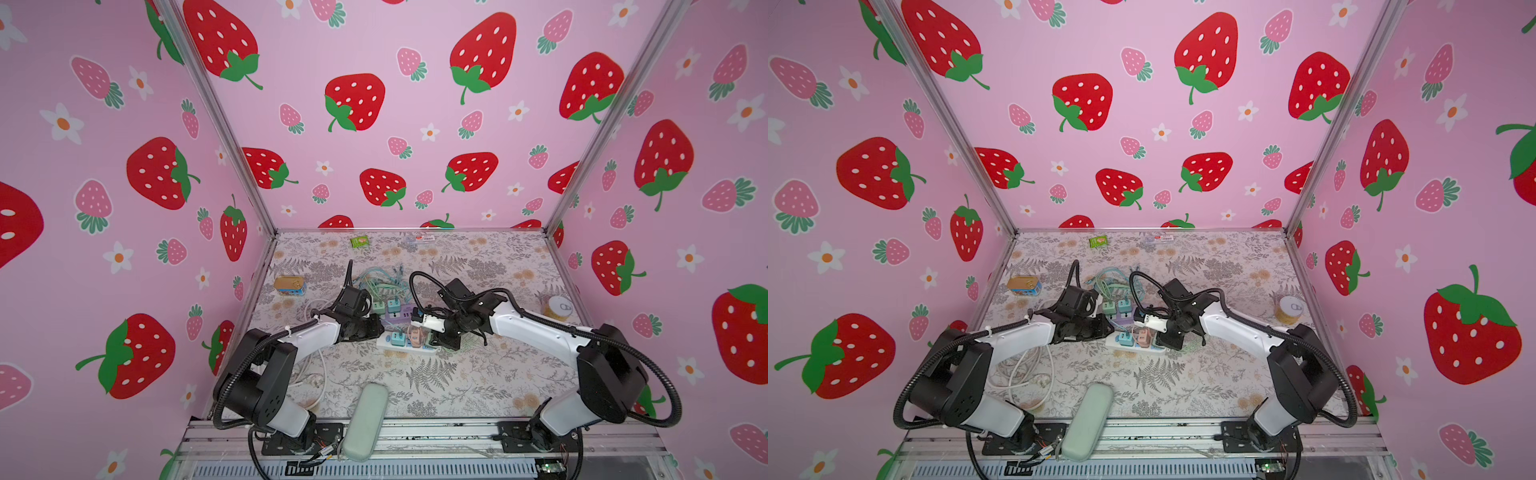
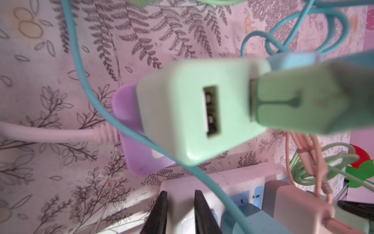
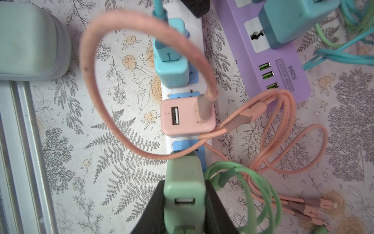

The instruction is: Insert the plug

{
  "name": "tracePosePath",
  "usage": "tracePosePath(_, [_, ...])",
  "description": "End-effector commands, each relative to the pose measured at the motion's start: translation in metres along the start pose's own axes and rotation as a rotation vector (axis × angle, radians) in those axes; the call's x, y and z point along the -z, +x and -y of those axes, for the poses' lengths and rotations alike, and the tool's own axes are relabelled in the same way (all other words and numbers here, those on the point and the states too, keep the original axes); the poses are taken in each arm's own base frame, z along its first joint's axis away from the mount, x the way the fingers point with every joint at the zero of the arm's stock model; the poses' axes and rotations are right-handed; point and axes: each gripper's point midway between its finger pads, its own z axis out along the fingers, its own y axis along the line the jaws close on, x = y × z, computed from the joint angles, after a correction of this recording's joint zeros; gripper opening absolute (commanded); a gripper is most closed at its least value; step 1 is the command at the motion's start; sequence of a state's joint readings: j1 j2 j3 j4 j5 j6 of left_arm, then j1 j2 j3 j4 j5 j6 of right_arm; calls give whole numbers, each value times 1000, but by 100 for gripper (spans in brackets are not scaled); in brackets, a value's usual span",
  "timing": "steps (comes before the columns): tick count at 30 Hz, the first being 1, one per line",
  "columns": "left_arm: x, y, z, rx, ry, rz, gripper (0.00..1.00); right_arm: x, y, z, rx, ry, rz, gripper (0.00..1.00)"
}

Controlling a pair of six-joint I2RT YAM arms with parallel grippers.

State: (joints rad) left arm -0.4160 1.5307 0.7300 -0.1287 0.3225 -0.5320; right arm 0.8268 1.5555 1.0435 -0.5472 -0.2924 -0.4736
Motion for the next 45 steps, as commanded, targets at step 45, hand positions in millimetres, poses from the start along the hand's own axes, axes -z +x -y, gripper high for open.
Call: tracePosePath(45, [13,-1,3,-1,13,-24,23,-37,26,-7,36,0,-267,30])
